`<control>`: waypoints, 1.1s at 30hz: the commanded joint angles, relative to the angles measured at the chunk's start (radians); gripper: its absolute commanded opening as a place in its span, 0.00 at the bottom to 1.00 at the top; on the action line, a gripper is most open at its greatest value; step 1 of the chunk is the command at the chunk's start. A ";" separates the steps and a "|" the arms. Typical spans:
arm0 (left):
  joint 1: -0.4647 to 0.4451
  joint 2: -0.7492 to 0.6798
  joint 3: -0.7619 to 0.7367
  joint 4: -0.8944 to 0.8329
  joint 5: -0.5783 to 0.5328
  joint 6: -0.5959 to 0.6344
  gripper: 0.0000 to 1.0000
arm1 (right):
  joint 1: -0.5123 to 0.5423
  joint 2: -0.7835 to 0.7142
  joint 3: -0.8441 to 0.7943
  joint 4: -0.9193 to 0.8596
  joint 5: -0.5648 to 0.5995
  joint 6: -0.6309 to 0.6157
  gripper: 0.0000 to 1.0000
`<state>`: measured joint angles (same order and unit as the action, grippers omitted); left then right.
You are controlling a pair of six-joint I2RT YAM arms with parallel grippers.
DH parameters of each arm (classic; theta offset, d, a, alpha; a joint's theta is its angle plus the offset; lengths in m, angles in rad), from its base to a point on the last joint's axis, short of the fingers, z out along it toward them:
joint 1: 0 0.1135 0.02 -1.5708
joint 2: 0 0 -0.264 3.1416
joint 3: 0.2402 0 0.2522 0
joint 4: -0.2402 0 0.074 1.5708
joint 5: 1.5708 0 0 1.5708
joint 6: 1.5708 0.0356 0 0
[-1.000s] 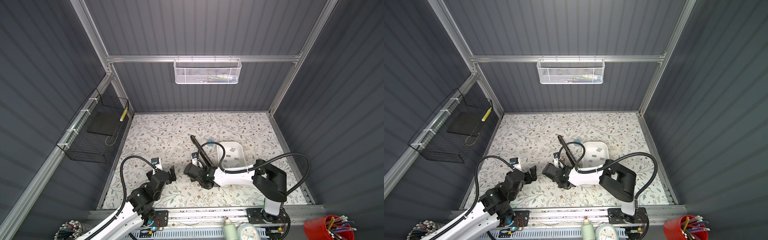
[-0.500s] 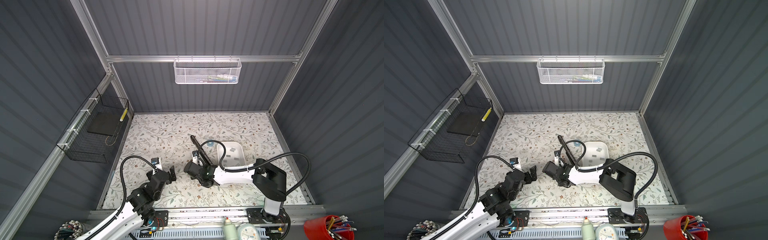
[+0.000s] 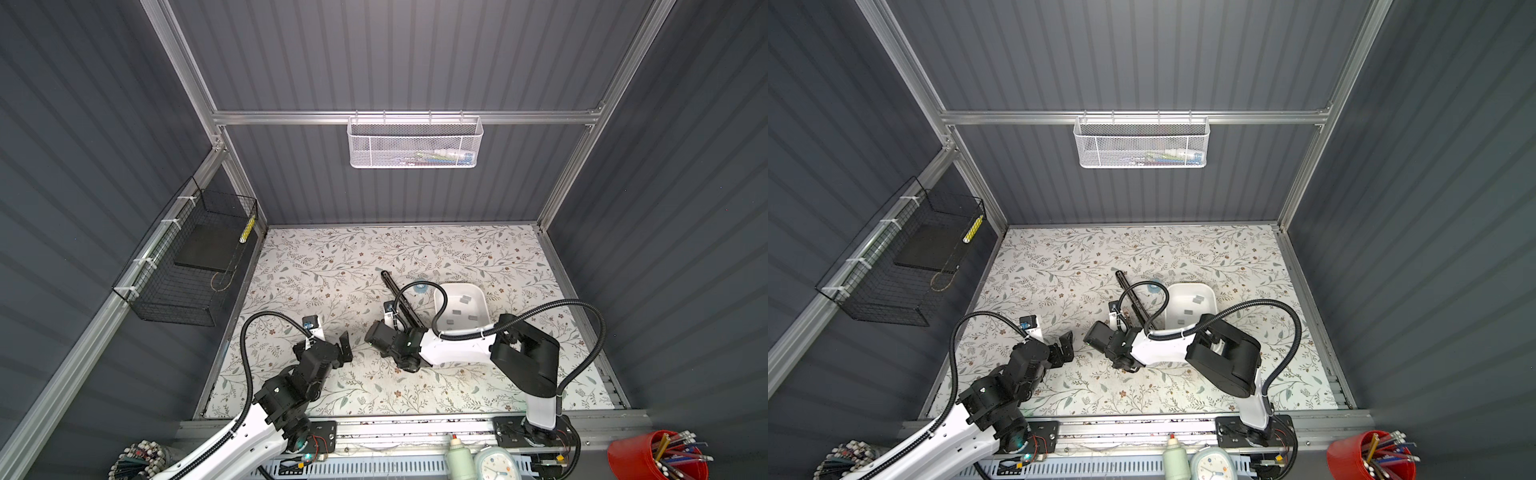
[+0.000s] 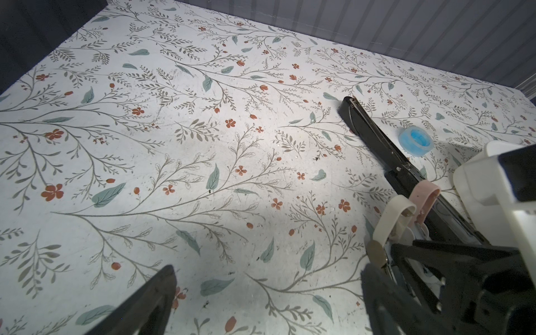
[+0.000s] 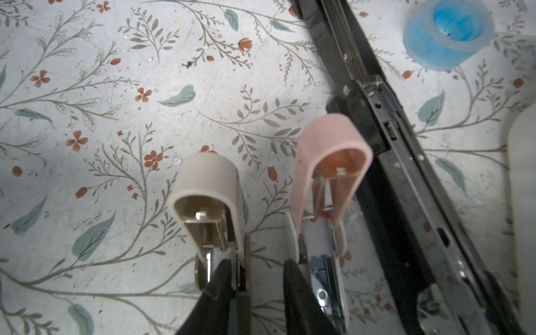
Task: Load the staples into the stapler
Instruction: 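Open the right gripper and raise it off the cream stapler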
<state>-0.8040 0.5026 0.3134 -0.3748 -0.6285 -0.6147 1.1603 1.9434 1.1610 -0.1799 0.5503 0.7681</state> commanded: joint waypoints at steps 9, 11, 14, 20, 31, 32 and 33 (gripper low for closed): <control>-0.002 0.004 0.037 -0.014 -0.007 -0.017 1.00 | 0.022 -0.057 -0.052 -0.051 0.021 0.038 0.31; -0.002 0.002 0.061 -0.024 -0.005 -0.017 1.00 | 0.023 -0.082 -0.056 -0.062 0.033 0.029 0.32; -0.003 -0.016 0.120 -0.009 0.011 -0.107 1.00 | 0.024 -0.128 -0.077 -0.059 0.049 0.009 0.34; -0.002 0.043 0.274 0.030 0.082 -0.219 1.00 | 0.022 -0.245 -0.081 -0.122 0.108 -0.033 0.39; -0.001 0.266 0.549 -0.055 0.018 -0.215 1.00 | -0.155 -0.617 -0.233 -0.280 0.126 -0.015 0.48; -0.001 0.278 0.553 -0.032 -0.023 -0.214 1.00 | -0.185 -0.652 -0.230 -0.299 0.100 -0.010 0.49; -0.001 0.289 0.561 -0.012 -0.044 -0.205 1.00 | -0.208 -0.682 -0.230 -0.295 0.066 -0.019 0.51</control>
<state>-0.8040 0.7712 0.8486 -0.4217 -0.5835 -0.8345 0.9936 1.3273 0.9325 -0.3908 0.6476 0.7338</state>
